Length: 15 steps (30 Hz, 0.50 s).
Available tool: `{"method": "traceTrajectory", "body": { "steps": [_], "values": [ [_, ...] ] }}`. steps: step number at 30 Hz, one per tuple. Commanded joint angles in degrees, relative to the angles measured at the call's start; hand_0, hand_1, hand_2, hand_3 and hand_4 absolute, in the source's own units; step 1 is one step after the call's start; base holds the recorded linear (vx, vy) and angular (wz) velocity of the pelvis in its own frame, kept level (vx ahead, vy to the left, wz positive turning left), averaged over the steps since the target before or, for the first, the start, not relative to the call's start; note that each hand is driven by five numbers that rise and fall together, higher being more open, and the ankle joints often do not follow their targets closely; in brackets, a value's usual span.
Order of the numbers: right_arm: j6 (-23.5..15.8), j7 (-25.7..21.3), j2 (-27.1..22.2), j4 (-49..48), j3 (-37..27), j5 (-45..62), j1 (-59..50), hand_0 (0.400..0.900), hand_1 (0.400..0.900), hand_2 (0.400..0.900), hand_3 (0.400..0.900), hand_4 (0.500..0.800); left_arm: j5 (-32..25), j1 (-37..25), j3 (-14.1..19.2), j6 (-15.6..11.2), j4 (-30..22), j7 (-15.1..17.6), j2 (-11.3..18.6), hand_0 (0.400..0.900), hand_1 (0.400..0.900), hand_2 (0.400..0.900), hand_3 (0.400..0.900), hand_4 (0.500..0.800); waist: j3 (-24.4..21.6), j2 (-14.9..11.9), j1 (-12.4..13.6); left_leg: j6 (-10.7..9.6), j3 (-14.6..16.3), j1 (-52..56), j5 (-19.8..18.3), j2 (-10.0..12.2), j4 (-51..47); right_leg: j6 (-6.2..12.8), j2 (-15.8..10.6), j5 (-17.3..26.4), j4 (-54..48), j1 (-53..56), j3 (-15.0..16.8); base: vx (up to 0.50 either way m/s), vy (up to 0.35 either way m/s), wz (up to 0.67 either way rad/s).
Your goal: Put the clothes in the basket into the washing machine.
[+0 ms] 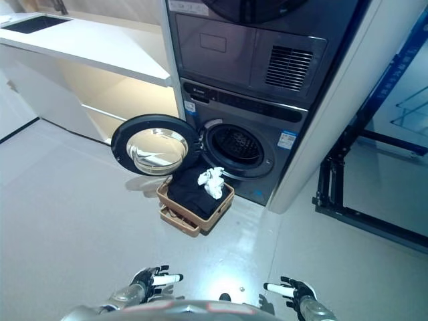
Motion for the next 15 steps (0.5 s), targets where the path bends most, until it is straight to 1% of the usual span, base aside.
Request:
{"method": "traceTrajectory", "body": {
  "steps": [1,2,3,4,5,6,7,8,9,10,11,12,13,14,15],
  "values": [
    [-2.46,-1.91,-0.84,0.78,-0.9,2.13,-1.4,0.9,0.9,0.9,0.9,0.8,-0.4,-2.21,-1.37,-1.93,-0.57,1.06,-0.27,0.9,0.9,0.9,0.9,0.8,1.74,1.62,1.17,6.12,7.33,-3.2,6.82,-2.11,-16.73,5.26,1.0,-0.17,2.32,2.04,3.1,0.42,-0.056,-0.18],
    [-2.37,-1.86,-0.68,0.52,-0.87,2.6,-1.18,0.9,0.9,0.9,0.9,0.8,-0.08,-2.19,-1.44,-2.06,-0.44,1.22,0.1,0.9,0.9,0.9,0.9,0.8,1.61,2.02,1.66,6.13,7.68,-2.66,7.74,-2.12,-23.17,5.46,1.81,-0.78,1.81,3.36,3.54,0.45,-0.012,-0.29],
    [-2.65,-1.95,-0.46,0.38,-0.72,2.88,-0.98,0.9,0.9,0.9,0.9,0.8,0.17,-2.09,-1.63,-2.11,-0.26,1.27,0.15,0.9,0.9,0.9,0.9,0.8,1.42,2.77,2.25,5.75,8.44,-2.64,10.39,-1.69,-31.49,5.75,3.02,-1.58,0.93,5.13,4.25,0.51,0.013,-0.4],
    [-2.67,-1.88,-0.36,0.35,-0.58,3.23,-0.84,0.9,0.9,0.9,0.9,0.8,0.19,-1.81,-1.77,-2.02,-0.09,1.03,0.25,0.9,0.9,0.9,0.9,0.8,1.13,3.18,2.95,5.44,9.28,-3.05,12.08,-1.74,-37.78,6.07,3.75,-2.38,-0.03,7.22,5.14,0.51,0.025,-0.5],
    [-2.67,-1.81,-0.22,0.52,-0.45,3.27,-0.73,0.9,0.9,0.9,0.9,0.8,0.24,-1.73,-1.59,-1.9,0.45,0.93,0.25,0.9,0.9,0.9,0.9,0.8,0.91,3.38,3.41,4.95,10.32,-3.04,13.48,-1.58,-41.97,6.4,4.06,-3.16,-0.65,8.96,5.98,0.47,0.027,-0.52],
    [-2.55,-1.66,-0.05,0.68,-0.18,3.28,-0.65,0.9,0.9,0.9,0.9,0.8,0.24,-1.39,-1.54,-1.79,0.67,0.81,0.24,0.9,0.9,0.9,0.9,0.8,0.62,3.38,3.66,4.92,10.77,-2.88,14.06,-1.53,-42.61,6.58,4.06,-3.67,-0.79,10.2,6.55,0.42,0.048,-0.66],
    [-2.35,-1.37,0.12,0.87,-0.01,2.83,-0.48,0.9,0.9,0.9,0.9,0.8,0.16,-0.65,-0.94,-1.75,1.18,0.68,0.1,0.9,0.9,0.9,0.9,0.8,-0.31,3.54,3.62,5.45,10.6,-1.52,13.66,-1.41,-42.37,6.97,4.02,-4.69,-0.1,11.02,7.04,0.44,0.073,-0.75],
    [-2.3,-0.94,0.93,0.92,0.23,2.42,0.09,0.9,0.9,0.9,0.9,0.8,0.38,-0.29,-0.47,-1.67,1.59,0.65,0.28,0.9,0.9,0.9,0.9,0.8,-1.2,3.29,3.83,6.01,9.11,-0.39,14.44,-2.0,-42.91,7.05,3.74,-5.56,1.48,11.25,7.09,0.42,0.08,-0.65],
    [-2.35,-0.79,1.12,1.13,0.16,2.48,0.17,0.9,0.9,0.9,0.9,0.8,0.55,-0.21,-0.46,-1.55,1.66,0.37,0.61,0.9,0.9,0.9,0.9,0.8,-1.71,2.98,3.81,5.93,8.84,0.28,15.64,-2.09,-42.99,7.32,3.82,-6.09,3.52,11.22,7.18,0.4,0.075,-0.4],
    [-2.45,-0.63,1.39,0.93,-0.21,2.73,0.3,0.9,0.9,0.9,0.9,0.8,0.81,-0.23,-0.43,-1.49,1.66,0.3,0.98,0.9,0.9,0.9,0.9,0.8,-2.27,2.41,3.85,6.37,8.98,1.27,15.12,-2.45,-42.63,8.15,3.84,-6.06,7.62,10.4,6.98,0.34,0.063,-0.27],
    [-2.42,-0.44,1.78,1.25,-0.89,2.73,0.71,0.9,0.9,0.9,0.9,0.8,1.31,-0.18,-0.28,-1.43,1.5,0.14,1.37,0.9,0.9,0.9,0.9,0.8,-2.51,1.74,3.95,7.3,9.57,2.73,13.75,-3.03,-42.02,10.15,3.24,-3.09,14.65,8.32,5.76,0.26,0.061,-0.23],
    [-2.3,-0.21,1.97,1.23,-1.1,2.68,0.71,0.9,0.9,0.9,0.9,0.8,1.23,-0.49,-0.24,-1.39,1.38,0.08,1.73,0.9,0.9,0.9,0.9,0.8,-2.12,1.97,3.58,7.58,9.4,4.01,13.08,-2.79,-42.1,11.69,2.99,-0.5,21.07,5.22,4.93,0.25,0.074,-0.06],
    [-2.25,-0.08,2.36,0.97,-1.67,2.6,1.03,0.9,0.9,0.9,0.9,0.8,0.78,-1.21,-0.4,-1.42,0.99,0.33,2.45,0.9,0.9,0.9,0.9,0.8,-0.79,2.75,2.02,8.64,8.67,6.71,11.43,-2.32,-41.14,14.93,2.17,5.71,31.5,0.1,3.66,0.15,0.052,0.09],
    [-2.25,-0.07,2.36,0.96,-1.67,2.6,1.03,0.9,0.9,0.9,0.9,0.8,0.78,-1.21,-0.39,-1.42,0.98,0.33,2.45,0.9,0.9,0.9,0.9,0.8,-0.77,2.68,1.97,8.65,8.65,6.69,11.4,-2.4,-41.09,14.94,2.09,5.58,31.69,0.03,3.63,0.17,0.062,0.17],
    [-2.16,0.04,2.43,0.78,-1.91,2.7,1.11,0.9,0.9,0.9,0.9,0.8,0.85,-1.64,-0.85,-1.53,0.86,0.44,2.62,0.9,0.9,0.9,0.9,0.8,-0.26,3.26,1.21,9.16,7.88,7.55,10.76,-2.17,-40.34,14.62,2.25,7.04,35.75,-2.43,3.71,0.13,0.05,0.15]
  ]
}}
